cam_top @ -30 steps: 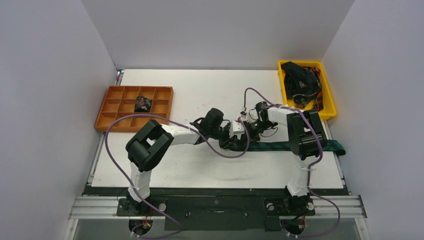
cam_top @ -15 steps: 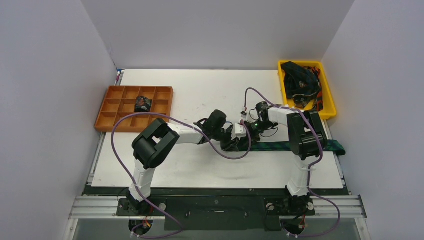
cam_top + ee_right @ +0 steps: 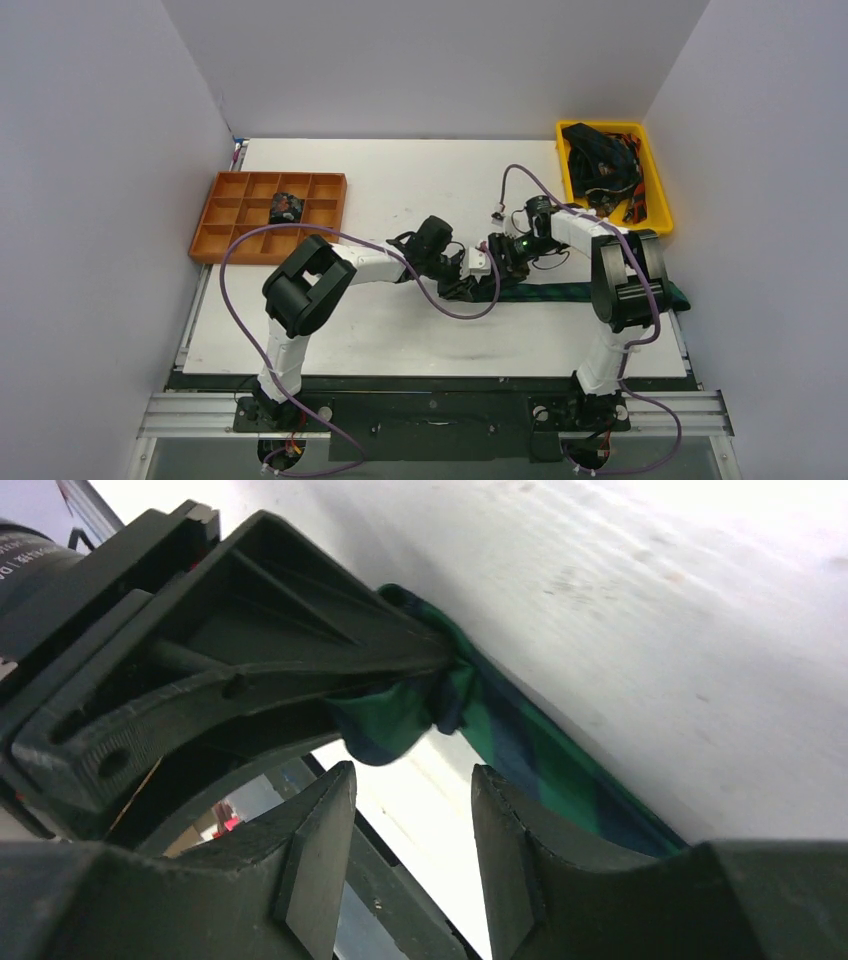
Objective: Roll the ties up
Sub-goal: Roll the tie at the center of the board.
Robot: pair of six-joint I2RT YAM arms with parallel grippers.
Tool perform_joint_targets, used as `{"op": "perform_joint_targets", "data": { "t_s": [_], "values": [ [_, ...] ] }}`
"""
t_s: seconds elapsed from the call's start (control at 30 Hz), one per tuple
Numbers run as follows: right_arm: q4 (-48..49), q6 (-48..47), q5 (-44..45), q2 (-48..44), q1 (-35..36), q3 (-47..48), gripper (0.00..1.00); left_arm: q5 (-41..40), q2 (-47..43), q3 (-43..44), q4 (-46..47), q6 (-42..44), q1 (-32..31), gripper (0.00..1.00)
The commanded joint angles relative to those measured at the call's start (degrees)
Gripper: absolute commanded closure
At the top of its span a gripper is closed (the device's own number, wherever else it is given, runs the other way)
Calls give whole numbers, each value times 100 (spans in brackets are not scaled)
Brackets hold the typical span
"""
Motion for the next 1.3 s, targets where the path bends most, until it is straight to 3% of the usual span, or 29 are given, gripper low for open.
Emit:
{"op": "perform_joint_targets", "data": {
  "t_s": [0.0,0.17,0.23,0.27,0.33,0.4,0.6,0.73,1.1,1.27],
  "values": [
    [252,272,-294,-156,383,99,57,-315,308,-76,-968,35,68,80],
    [704,674,-160,39,496,178,57,-322,290,-95,-975,88,68,80],
    [737,676,-26,143,504,222,69,-315,282,-98,-989,111,66,80],
    [737,676,70,207,499,224,86,-319,278,-97,-995,117,68,80],
    [723,646,201,244,443,165,100,-322,264,-99,-1007,123,66,80],
    [679,566,326,257,308,17,100,-300,223,-124,-1000,106,112,77],
    [503,209,640,428,104,-133,100,-117,-208,-404,-216,-317,375,40],
    [512,126,730,470,72,-136,100,-120,-571,-678,434,-503,326,29],
    [553,105,647,327,80,-180,100,-687,-14,-354,1572,-1549,-161,19],
    [559,126,540,257,93,-181,100,-818,256,-96,1517,-1581,-172,29]
  ]
}}
